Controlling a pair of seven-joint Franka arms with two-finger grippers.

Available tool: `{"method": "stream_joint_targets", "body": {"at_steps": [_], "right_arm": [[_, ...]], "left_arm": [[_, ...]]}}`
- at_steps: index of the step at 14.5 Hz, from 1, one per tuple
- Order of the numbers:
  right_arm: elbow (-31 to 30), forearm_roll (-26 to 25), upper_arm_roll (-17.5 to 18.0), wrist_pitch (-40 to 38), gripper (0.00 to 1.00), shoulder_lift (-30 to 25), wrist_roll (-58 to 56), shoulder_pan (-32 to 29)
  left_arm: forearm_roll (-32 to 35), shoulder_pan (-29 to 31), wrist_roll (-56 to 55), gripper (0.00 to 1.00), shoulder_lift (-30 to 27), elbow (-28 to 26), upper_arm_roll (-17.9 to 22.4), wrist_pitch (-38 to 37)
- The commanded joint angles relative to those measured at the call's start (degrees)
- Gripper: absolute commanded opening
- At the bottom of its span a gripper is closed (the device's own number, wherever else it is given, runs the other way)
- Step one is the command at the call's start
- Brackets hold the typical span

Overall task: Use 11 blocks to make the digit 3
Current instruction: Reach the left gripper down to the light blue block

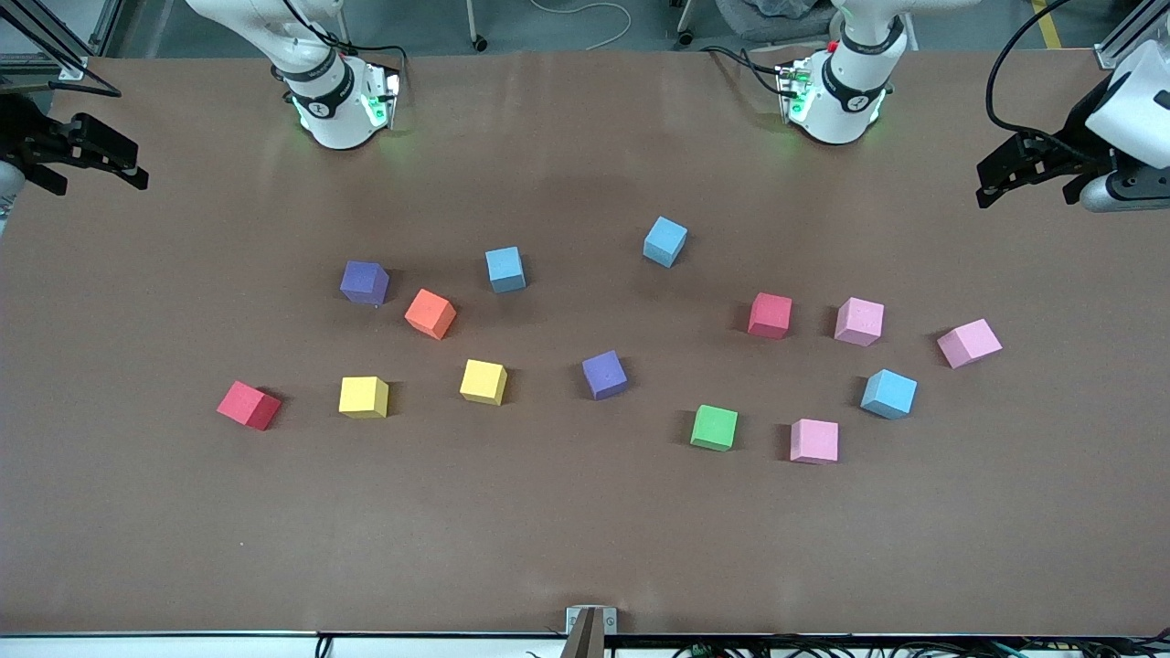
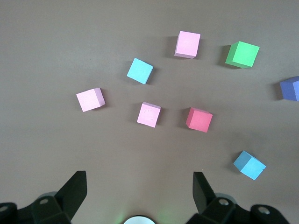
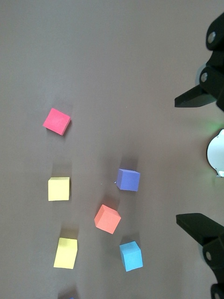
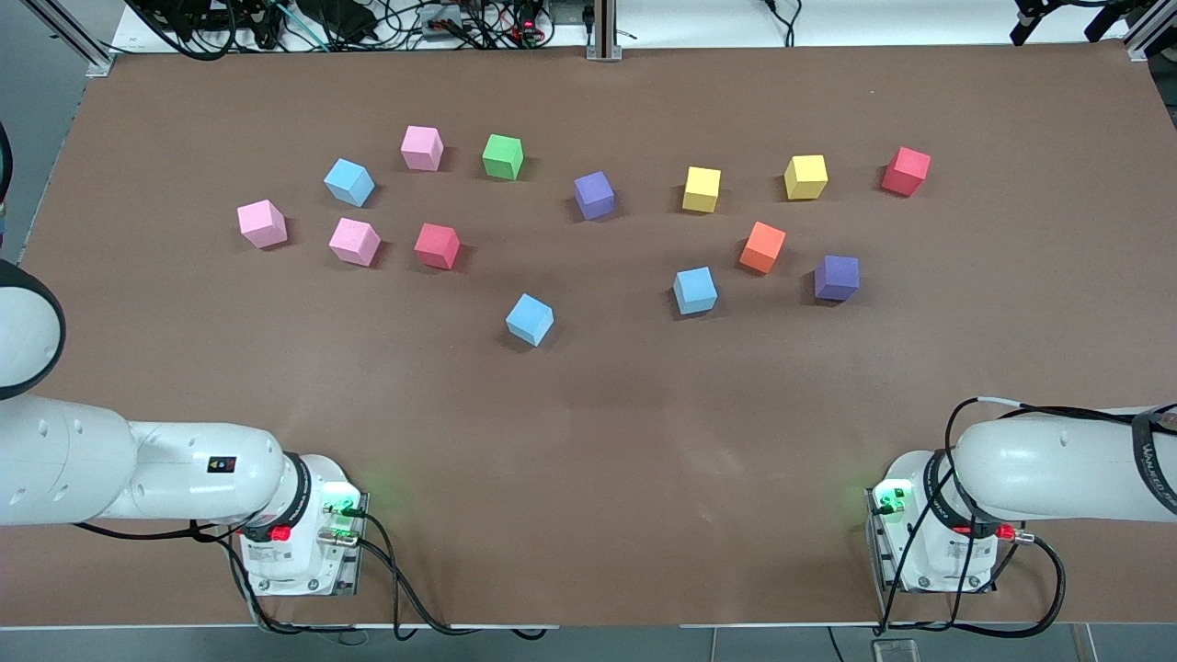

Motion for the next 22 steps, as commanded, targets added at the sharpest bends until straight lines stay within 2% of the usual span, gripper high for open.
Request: {"method": "stream_joint_targets", "body": {"at_steps": [1,10,12,14,16,22], "right_arm": [[-0.3,-0.1,0.9,0.5,1.00,-0.9,0.2,-1.0],[0.4,-1.0,0.6,-0.4,1.00,-0.6,0.5,-1.1],[0.4,-1.0,0.7,-0.8,1.00,-0.6,0.4,-1.0],[0.4,-1.0,0.7,-0.8,1.00,-0.6,0.3,-1.0],[0.4,-1.0,0.7,-0.9,1.00,-0.6,0.3,-1.0],[1.5,-0.8,0.7,-1.0,1.00,-0.2,0.9,-1.0]], "left_arm": [[-0.4,0.3,0.9,1.00,-0.2,0.8,-0.1,-0.9],[-0.9,-0.2,0.2,1.00,0.6,1.3,-0.4,0.0],[-1.0,-0.1,-0.3,1.00,0.6,-0.2,-3.4,2.6],[-1.7,-0.4,-2.1,1.00,0.6,-3.0,-4.1,4.6],[-4.5,-0.4,-6.3,1.00,0.6,-6.7,-6.0,7.5],[-4.9,-0.5,-20.8,1.00,0.8,-16.0,-14.3,15.6]]}}
